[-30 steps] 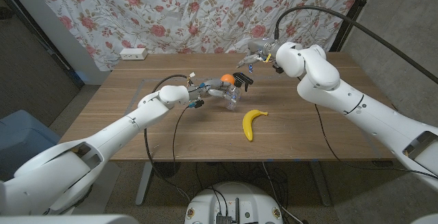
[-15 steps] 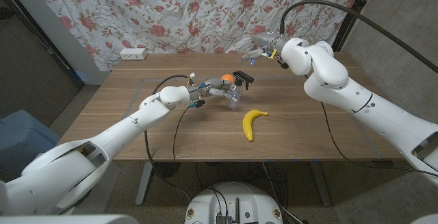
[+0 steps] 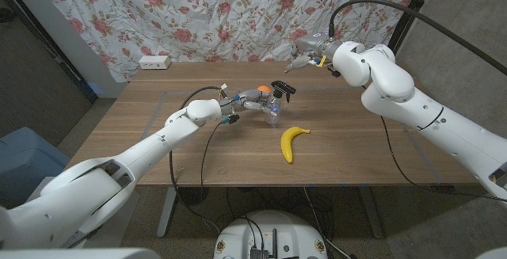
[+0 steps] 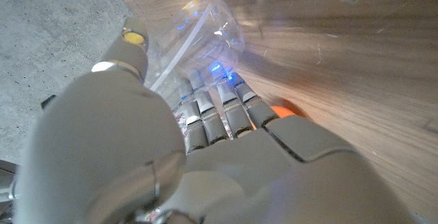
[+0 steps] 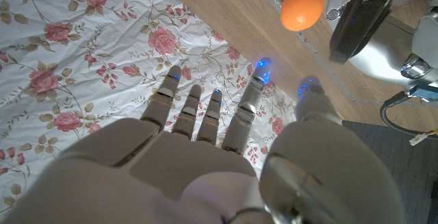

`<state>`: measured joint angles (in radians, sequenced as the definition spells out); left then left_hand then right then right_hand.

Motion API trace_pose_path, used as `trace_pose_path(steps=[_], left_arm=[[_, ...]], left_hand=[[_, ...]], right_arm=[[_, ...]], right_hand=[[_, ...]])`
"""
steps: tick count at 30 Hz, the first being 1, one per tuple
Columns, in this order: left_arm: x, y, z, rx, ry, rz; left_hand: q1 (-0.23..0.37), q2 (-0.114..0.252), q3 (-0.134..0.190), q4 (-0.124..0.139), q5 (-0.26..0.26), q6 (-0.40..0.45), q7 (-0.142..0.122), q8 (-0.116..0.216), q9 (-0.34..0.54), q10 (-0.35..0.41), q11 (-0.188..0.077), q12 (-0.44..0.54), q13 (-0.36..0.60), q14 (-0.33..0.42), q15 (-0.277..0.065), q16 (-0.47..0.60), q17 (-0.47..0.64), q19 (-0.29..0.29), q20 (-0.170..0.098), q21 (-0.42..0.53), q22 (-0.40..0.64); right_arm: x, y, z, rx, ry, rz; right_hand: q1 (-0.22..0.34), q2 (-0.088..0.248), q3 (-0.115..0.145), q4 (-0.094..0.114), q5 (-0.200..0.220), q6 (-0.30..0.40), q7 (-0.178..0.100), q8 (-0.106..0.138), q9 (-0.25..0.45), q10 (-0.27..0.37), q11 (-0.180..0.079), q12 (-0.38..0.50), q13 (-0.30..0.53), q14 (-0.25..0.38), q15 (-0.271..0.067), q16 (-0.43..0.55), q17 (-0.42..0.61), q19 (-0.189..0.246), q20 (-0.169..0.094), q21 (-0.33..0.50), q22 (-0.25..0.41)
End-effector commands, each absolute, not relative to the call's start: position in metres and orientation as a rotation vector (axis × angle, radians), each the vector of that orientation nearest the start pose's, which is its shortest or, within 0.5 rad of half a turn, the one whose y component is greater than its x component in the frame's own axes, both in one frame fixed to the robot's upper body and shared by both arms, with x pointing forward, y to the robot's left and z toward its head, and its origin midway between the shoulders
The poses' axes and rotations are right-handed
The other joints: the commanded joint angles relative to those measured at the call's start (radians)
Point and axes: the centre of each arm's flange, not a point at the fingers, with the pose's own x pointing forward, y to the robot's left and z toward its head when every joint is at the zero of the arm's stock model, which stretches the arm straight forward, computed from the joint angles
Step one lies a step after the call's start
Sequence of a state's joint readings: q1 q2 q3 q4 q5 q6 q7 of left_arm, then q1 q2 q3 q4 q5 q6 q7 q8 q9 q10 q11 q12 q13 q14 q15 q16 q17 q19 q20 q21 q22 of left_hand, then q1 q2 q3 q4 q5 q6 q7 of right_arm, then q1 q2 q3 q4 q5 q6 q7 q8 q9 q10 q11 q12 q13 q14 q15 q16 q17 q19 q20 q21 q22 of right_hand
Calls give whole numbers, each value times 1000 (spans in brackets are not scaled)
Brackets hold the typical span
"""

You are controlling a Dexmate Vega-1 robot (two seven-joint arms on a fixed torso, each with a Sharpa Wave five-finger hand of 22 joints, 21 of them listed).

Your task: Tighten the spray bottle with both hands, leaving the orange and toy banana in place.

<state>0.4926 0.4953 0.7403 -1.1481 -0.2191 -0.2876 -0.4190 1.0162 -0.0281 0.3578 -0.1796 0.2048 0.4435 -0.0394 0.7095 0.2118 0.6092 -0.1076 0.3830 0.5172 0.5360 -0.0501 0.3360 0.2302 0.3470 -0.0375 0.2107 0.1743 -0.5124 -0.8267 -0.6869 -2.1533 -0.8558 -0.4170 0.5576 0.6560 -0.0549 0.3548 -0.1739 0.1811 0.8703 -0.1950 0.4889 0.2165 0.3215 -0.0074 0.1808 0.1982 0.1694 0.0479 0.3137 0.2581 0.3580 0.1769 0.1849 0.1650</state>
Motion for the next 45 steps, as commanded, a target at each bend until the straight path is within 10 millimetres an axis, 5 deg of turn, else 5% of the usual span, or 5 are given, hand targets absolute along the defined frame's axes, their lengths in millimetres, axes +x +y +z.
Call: trace_pose_path(steps=[1, 23, 45], left_arm=[[669, 135, 4, 731, -570, -773], [669, 137, 7, 744, -569, -780], [672, 132, 9, 749, -565, -787]], left_hand=[[9, 113, 13, 9, 4, 114, -30, 86, 3, 72, -64, 0, 5, 12, -153, -5, 3, 10, -70, -2, 4], [6, 116, 13, 10, 4, 123, -31, 93, 3, 77, -62, -3, 8, 18, -152, -7, 3, 11, -70, -2, 4], [4, 119, 14, 10, 4, 122, -30, 97, 2, 79, -61, -8, 11, 20, -152, -11, 3, 11, -69, -3, 4]], right_arm=[[502, -153, 155, -1864, -648, -22], [510, -162, 149, -1977, -652, 24], [514, -163, 139, -1926, -657, 121]], right_hand=[[34, 1, 7, -5, 6, -36, -15, -12, 9, -30, -1, -2, 3, -21, 4, -11, 6, -8, -1, -2, 4], [204, -19, 37, -4, 26, -315, -24, -102, 21, -195, -14, 4, 7, -101, 18, -47, 14, -51, -7, 1, 4], [181, -63, 12, 19, 57, -498, -24, -183, 6, -261, -6, 7, 9, -136, 41, -63, 24, -72, 10, -2, 4]])
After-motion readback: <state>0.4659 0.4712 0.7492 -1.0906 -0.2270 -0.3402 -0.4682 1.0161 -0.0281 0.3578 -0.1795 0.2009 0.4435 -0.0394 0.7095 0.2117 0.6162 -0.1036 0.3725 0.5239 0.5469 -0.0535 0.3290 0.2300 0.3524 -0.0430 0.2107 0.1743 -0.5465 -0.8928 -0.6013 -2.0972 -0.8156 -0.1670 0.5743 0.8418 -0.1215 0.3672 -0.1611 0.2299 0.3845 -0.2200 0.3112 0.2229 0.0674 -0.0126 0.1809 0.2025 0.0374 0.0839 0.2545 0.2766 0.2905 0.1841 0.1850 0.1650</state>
